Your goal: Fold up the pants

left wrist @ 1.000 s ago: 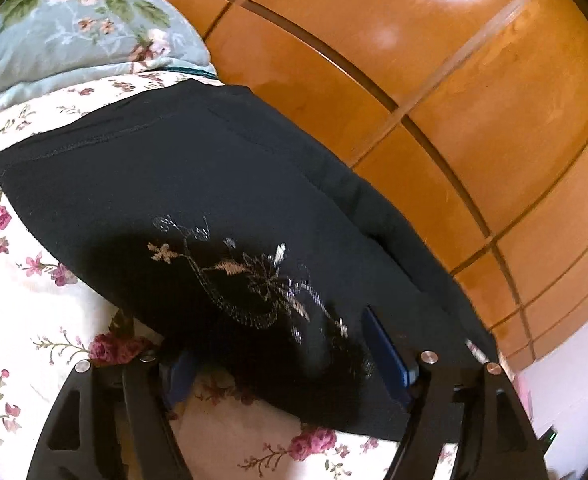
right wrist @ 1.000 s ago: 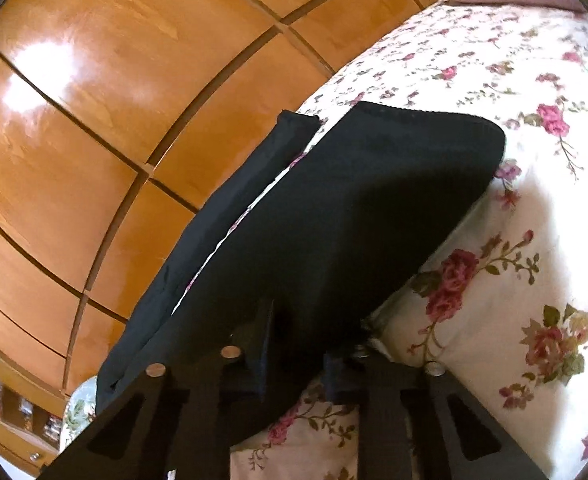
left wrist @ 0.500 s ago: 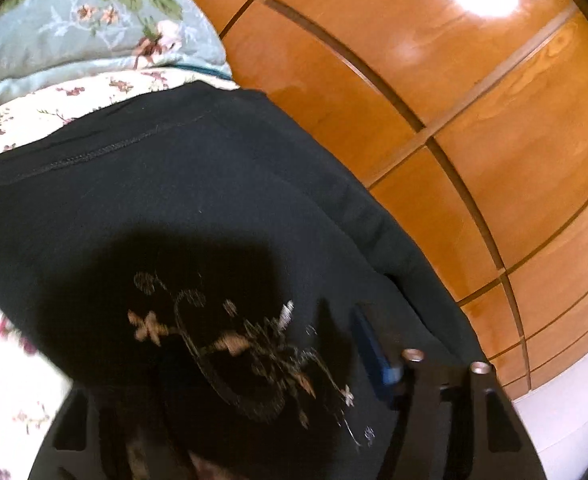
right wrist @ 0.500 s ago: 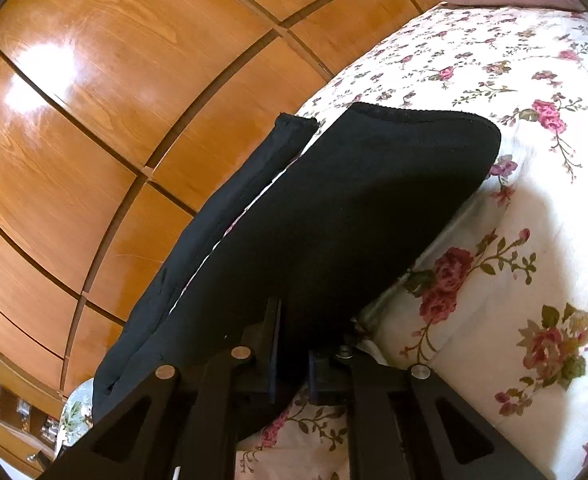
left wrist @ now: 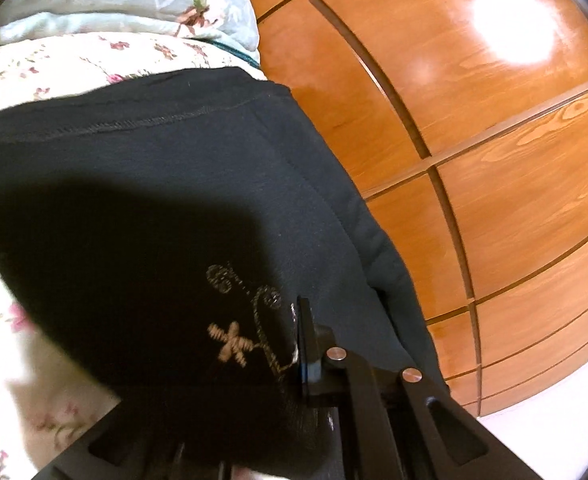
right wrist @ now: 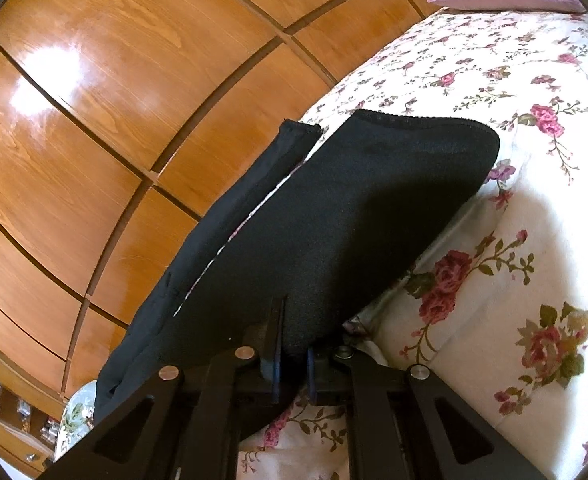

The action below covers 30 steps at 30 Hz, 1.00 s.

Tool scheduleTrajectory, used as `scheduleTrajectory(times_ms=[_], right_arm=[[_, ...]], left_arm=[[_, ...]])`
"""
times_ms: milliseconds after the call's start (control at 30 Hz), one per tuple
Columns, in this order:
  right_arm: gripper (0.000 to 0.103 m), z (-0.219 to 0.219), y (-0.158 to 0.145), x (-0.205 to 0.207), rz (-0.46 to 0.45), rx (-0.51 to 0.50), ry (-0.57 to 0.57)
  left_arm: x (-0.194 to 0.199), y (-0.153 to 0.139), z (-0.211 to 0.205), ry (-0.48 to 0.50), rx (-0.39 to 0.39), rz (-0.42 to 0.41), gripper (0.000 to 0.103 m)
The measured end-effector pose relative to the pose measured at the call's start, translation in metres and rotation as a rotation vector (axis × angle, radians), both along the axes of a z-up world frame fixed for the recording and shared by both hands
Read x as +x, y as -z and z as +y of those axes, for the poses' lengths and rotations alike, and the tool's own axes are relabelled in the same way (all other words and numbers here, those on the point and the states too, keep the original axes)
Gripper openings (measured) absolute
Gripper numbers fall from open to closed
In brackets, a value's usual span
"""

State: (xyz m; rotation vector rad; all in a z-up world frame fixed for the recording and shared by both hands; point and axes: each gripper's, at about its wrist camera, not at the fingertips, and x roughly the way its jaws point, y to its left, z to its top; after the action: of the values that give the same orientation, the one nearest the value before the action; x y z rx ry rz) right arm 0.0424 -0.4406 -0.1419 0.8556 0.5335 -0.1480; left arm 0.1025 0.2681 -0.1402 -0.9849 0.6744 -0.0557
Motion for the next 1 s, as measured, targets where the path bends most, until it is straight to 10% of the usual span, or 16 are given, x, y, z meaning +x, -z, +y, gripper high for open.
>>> scheduleTrajectory(times_ms=[533,800,1000], right_arm=[[0.008,0.007,-0.058,-0.044,-0.005,-0.137,-0.015],[0.008,-0.004,-0.027,-0.069,0.089,-0.113,-0.004],[0.009,-0.001,-0.017,-0.069,0.093,-0.126,0.006]], left_arm=[[-0.07,-0.041,-0.002,0.054,0.128,-0.075,0.006],[-0.111,-0.009,-0.002,0.084,0.155,-0.009,0.007],[-0.109,-0.01,0.012,0.03,0.133,-0.025,0.03]])
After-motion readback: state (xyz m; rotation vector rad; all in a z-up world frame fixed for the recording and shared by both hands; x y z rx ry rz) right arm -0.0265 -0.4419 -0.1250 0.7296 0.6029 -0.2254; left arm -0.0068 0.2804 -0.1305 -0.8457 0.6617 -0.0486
